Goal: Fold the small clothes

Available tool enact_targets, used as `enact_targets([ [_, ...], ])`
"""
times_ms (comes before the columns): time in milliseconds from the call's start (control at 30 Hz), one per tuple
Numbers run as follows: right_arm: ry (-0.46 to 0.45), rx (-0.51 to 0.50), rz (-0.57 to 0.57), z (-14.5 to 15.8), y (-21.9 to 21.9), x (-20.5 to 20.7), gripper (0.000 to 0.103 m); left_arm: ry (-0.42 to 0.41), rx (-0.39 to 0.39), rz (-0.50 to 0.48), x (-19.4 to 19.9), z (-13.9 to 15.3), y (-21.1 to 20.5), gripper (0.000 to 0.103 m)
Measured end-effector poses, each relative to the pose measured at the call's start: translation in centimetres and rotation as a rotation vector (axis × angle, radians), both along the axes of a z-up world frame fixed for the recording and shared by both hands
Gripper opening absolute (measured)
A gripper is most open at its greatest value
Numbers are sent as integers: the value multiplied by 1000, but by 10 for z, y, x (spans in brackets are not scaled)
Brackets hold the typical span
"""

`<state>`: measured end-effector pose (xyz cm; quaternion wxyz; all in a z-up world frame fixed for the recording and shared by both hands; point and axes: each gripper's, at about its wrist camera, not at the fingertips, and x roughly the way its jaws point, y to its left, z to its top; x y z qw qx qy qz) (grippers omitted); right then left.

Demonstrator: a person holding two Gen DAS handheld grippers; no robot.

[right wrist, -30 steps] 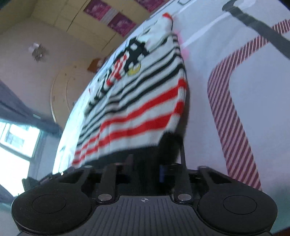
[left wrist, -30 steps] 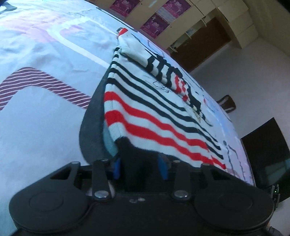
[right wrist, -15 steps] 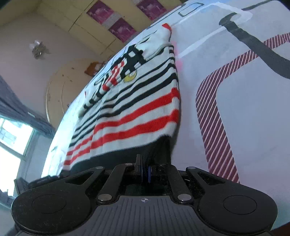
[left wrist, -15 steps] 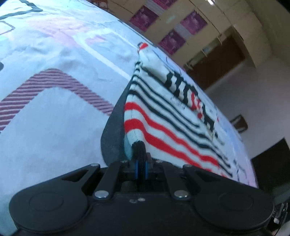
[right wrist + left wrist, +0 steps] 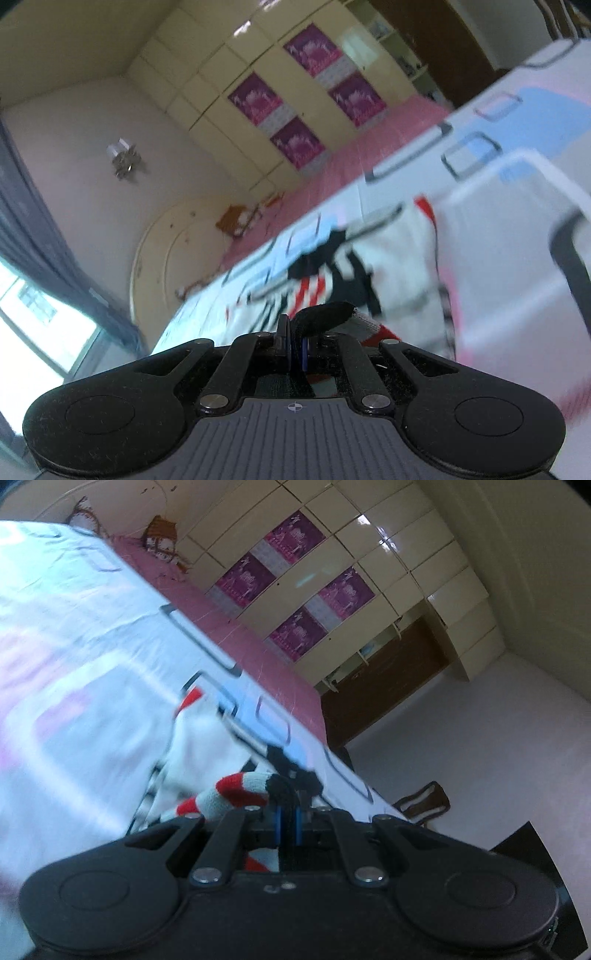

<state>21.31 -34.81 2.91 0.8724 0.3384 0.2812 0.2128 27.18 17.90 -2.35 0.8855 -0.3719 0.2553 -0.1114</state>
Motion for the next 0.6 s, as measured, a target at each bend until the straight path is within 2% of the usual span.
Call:
enact_targets([
  [67, 5, -9, -20, 8, 2, 33, 4, 8, 20, -9, 34, 4, -3, 6],
  [167, 66, -11, -46, 10, 4, 89, 4, 59, 43, -29, 87, -2, -5, 6],
  [267, 155, 0, -55, -10, 8, 145, 4, 148, 67, -47, 134, -24, -8, 6],
  [367, 245, 4, -49, -45, 8, 179, 4, 250, 77, -53, 172, -55, -6, 6],
  [500, 327, 0, -51, -84, 8, 212, 4, 297, 16, -81, 199, -82, -2, 7],
  [567, 365, 53, -56, -98, 2, 226, 5, 288, -44, -100, 208, -89, 0, 11],
  [600, 370, 90, -58, -101, -2, 230, 5, 283, -60, -101, 211, -92, 0, 21],
])
